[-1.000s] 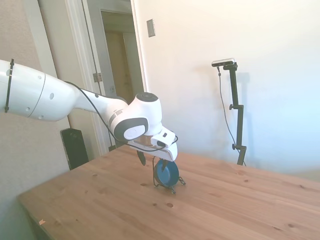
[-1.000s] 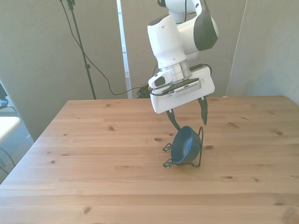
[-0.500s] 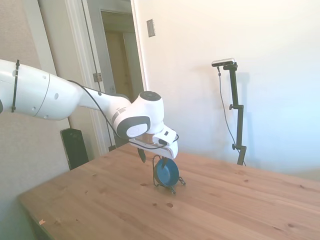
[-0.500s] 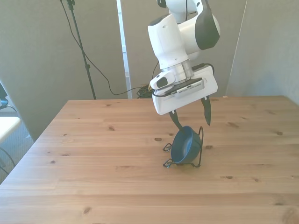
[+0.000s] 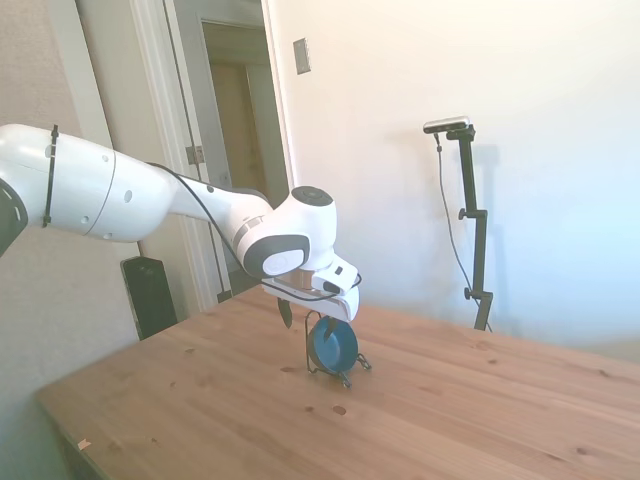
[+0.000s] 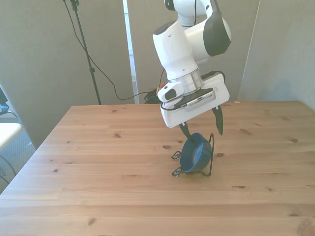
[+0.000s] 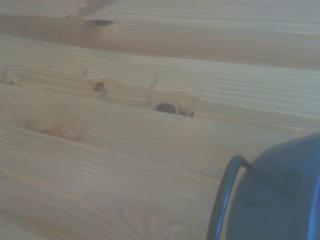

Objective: Unload the bowl

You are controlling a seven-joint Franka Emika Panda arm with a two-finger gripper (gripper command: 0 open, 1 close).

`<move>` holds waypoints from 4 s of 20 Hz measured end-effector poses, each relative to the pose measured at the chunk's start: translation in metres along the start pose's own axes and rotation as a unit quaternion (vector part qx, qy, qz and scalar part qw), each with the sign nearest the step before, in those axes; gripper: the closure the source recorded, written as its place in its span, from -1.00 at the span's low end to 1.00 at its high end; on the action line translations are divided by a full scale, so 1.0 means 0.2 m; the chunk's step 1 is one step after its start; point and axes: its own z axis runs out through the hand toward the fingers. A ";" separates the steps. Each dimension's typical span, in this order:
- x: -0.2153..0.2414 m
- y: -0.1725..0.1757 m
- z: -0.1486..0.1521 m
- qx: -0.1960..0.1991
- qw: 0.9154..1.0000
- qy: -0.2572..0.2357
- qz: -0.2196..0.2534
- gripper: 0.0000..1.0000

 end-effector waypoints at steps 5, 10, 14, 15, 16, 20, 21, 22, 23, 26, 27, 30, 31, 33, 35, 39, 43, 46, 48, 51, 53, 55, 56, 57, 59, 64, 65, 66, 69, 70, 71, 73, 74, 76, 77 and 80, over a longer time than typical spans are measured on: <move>0.00 0.01 0.00 0.004 1.000 -0.003 0.000 1.00; 0.00 0.01 0.00 0.004 1.000 -0.004 -0.002 1.00; 0.00 0.01 0.00 0.004 1.000 -0.006 -0.004 1.00; 0.00 0.01 0.00 0.004 1.000 -0.008 -0.004 1.00; 0.00 0.02 0.00 0.004 1.000 -0.009 -0.004 1.00; 0.01 0.05 -0.01 0.009 1.000 -0.015 -0.002 1.00; 0.01 0.06 -0.02 0.011 1.000 -0.017 -0.002 1.00; 0.02 0.08 -0.03 0.012 1.000 -0.017 -0.003 1.00; 0.03 0.09 -0.03 0.014 1.000 -0.018 -0.002 1.00; 0.05 0.13 -0.06 0.022 0.999 -0.025 -0.001 1.00; 0.05 0.14 -0.06 0.024 0.999 -0.025 -0.002 1.00; 0.06 0.15 -0.07 0.029 0.999 -0.031 -0.004 1.00; 0.07 0.15 -0.08 0.031 0.999 -0.032 -0.005 1.00; 0.07 0.15 -0.08 0.034 0.999 -0.035 -0.006 1.00; 0.08 0.16 -0.09 0.035 0.999 -0.034 -0.004 1.00; 0.09 0.18 -0.11 0.041 0.998 -0.037 -0.005 1.00; 0.10 0.21 -0.16 0.050 0.998 -0.033 -0.006 1.00; 0.09 0.22 -0.22 0.058 0.998 -0.034 -0.009 1.00; 0.06 0.23 -0.26 0.061 0.997 -0.035 -0.015 1.00; -0.04 0.24 -0.32 0.065 0.997 -0.037 -0.021 1.00; -0.13 0.24 -0.34 0.062 0.997 -0.041 -0.027 1.00; -0.23 0.24 -0.34 0.050 0.997 -0.047 -0.038 1.00; -0.29 0.23 -0.32 0.043 0.997 -0.050 -0.044 1.00; -0.34 0.23 -0.30 0.036 0.997 -0.052 -0.050 1.00; -0.45 0.21 -0.26 0.020 0.996 -0.057 -0.059 1.00; -0.70 0.16 -0.16 -0.027 0.994 -0.070 -0.074 1.00; -0.74 0.15 -0.14 -0.041 0.994 -0.072 -0.071 1.00; -0.77 0.15 -0.11 -0.053 0.994 -0.070 -0.067 1.00; -0.81 0.17 -0.05 -0.095 0.993 -0.054 -0.048 1.00; -0.81 0.18 -0.02 -0.111 0.992 -0.049 -0.041 1.00; -0.80 0.19 0.01 -0.125 0.991 -0.046 -0.033 1.00; -0.78 0.21 0.07 -0.144 0.988 -0.052 -0.018 1.00; -0.77 0.22 0.10 -0.152 0.987 -0.055 -0.011 1.00; -0.73 0.23 0.16 -0.171 0.984 -0.058 0.000 1.00; -0.71 0.21 0.18 -0.179 0.982 -0.056 0.004 1.00; -0.67 0.16 0.20 -0.197 0.979 -0.049 0.009 -1.00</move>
